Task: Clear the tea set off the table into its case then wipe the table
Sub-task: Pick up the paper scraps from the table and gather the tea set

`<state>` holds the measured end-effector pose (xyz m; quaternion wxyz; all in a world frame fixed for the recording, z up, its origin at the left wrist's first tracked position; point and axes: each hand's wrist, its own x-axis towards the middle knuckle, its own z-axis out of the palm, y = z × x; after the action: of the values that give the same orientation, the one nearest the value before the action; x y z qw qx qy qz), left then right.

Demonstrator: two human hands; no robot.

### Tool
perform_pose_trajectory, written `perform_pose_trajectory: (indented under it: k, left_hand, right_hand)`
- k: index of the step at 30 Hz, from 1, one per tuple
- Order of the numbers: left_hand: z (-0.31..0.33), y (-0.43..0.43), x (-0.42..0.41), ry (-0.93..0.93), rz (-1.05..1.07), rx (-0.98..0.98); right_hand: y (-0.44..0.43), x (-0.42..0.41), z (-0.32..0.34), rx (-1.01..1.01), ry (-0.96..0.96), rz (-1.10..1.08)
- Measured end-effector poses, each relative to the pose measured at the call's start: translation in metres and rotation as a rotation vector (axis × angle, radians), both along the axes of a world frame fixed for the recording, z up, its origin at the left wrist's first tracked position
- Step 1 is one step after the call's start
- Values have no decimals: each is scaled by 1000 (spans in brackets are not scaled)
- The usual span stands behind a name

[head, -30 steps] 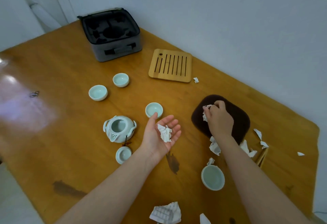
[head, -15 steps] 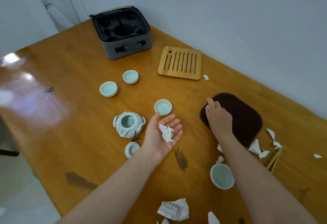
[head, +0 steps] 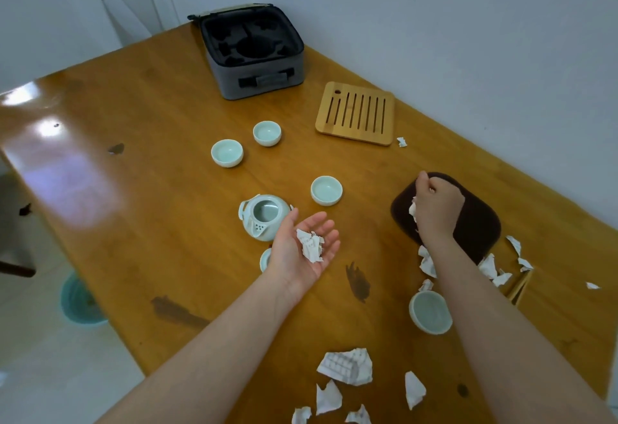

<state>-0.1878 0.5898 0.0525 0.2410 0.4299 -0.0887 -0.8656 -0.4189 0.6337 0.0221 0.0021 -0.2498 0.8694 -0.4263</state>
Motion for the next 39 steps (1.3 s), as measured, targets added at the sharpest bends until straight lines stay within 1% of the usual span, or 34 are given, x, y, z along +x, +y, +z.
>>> perform_pose_trajectory:
  k: [3, 6, 11, 15, 17, 20, 22, 24, 27, 31, 35, 37, 39]
  left_hand:
    - [6, -1, 17, 14, 9, 6]
    - [11, -4, 44, 21, 17, -2]
    - [17, -16, 112, 35, 41, -8]
    - [17, -28, 188, -8, 61, -14]
    - [15, -31, 219, -53, 65, -17]
    - [8, -40, 275, -131, 117, -11]
    - [2, -46, 308, -159, 149, -2]
    - [-9, -55, 338, -185, 186, 10]
    - [-31, -63, 371, -209, 206, 44]
    - [-76, -75, 395, -217, 223, 75]
    - [-135, -82, 402, -205, 188, 111]
    - [-174, -80, 401, -200, 159, 141]
    - [-211, -74, 396, -209, 125, 180]
  right_hand:
    - [0, 41, 21, -156, -192, -57]
    - [-2, 100, 40, -323, -435, -96]
    - [-9, 210, 55, -515, -858, -139]
    - [-18, 305, 62, -607, -1069, -162]
    - [-21, 341, 62, -631, -1127, -164]
    - [-28, 403, 61, -525, -1208, -170]
    - [-31, 442, 53, -480, -1243, -126]
    - [-34, 476, 37, -411, -1258, -93]
    - [-34, 513, 5, -281, -1275, -122]
    - [-35, 535, -46, -187, -1269, -159]
    - [-36, 541, -103, -120, -1245, -167]
    - [-36, 542, -141, -64, -1243, -197]
    - [-33, 536, -181, -60, -1258, -263]
